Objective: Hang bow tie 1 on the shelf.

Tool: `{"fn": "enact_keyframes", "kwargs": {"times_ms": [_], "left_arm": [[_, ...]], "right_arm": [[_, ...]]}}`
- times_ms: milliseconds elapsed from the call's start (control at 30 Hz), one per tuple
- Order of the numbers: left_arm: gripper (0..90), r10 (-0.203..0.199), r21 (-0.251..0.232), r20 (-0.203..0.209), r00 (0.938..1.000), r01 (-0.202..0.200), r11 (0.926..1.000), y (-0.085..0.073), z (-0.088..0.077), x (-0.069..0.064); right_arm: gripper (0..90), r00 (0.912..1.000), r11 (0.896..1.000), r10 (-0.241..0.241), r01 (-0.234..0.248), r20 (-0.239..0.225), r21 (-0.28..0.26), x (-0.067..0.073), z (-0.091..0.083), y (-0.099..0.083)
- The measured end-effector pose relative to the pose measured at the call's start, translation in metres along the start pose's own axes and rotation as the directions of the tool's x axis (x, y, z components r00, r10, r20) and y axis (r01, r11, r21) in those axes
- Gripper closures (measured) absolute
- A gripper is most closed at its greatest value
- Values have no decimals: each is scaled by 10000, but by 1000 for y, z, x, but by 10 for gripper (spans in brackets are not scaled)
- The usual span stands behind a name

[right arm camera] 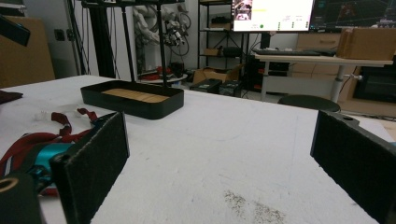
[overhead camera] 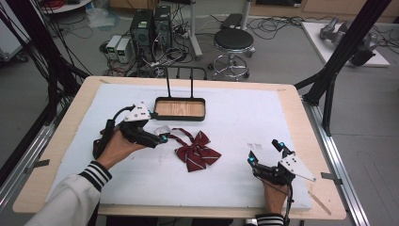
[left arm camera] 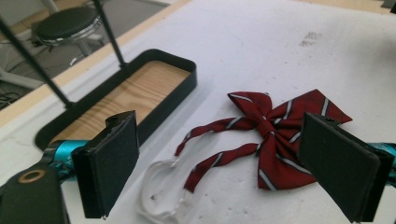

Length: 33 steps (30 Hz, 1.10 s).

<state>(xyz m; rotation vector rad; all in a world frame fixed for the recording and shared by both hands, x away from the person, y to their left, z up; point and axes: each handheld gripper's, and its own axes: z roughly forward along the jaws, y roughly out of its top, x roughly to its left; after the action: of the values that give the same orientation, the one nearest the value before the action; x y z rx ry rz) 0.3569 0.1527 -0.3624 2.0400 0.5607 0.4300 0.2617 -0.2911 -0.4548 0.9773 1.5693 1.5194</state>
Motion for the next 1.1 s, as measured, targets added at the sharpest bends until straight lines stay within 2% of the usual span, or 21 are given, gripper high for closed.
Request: {"fn": "enact_keyframes", "kwargs": {"times_ms": [67,100,167,267,400,500,600,800,900,933,967,1000,1067,1100], "left_arm": [[134,-59,150,86,9999,58,9999,2,3,-2],[134,-57,521,284,9996,42,9986,6,13,-9],[134,148,849,473,9988,-188,9962,9,20,-15],[135,233,1159,621,9978,-304,9928,13,28,-21],[136,257,1638,763,9968,-380,9858,15,38,-25],[137,100,1885,833,9965,-256,9817,18,46,-26],[145,90,2079,817,9966,-259,9778,21,54,-26],[158,86,2760,691,9976,-274,9608,21,73,-30],[168,-75,3062,668,9977,-133,9519,19,81,-31],[178,-75,3062,668,9977,-133,9519,19,81,-31],[185,-212,3194,700,9973,-23,9476,19,84,-30],[185,-362,3227,646,9973,134,9464,18,86,-31],[185,-421,3256,673,9968,179,9454,18,87,-31],[185,-433,3345,649,9970,191,9422,18,89,-32]], "right_arm": [[36,10000,10000,-47,47,8,-28,0,0,0],[36,10000,10000,-41,41,3,-37,-1,0,0],[36,10000,10000,-29,29,-4,-51,-1,0,0],[36,9999,9999,113,-113,-3,-83,-1,-1,0],[36,10000,9999,69,-69,-9,-100,-1,-1,0],[36,9999,9999,115,-115,2,-83,0,-1,0],[36,9999,9999,108,-108,-4,-85,0,-1,0],[36,10000,9999,88,-88,4,-108,-1,-1,0],[36,10000,9999,93,-93,-15,-113,-1,-1,0],[36,9999,9999,101,-101,-17,-111,-1,-1,0],[36,10000,9999,75,-75,10,-133,-2,-1,0],[36,9999,9999,115,-115,0,-112,-1,-1,0],[36,9999,9998,143,-143,19,-125,-1,-1,0],[36,9999,9998,169,-169,13,-119,-1,-1,0]]}}
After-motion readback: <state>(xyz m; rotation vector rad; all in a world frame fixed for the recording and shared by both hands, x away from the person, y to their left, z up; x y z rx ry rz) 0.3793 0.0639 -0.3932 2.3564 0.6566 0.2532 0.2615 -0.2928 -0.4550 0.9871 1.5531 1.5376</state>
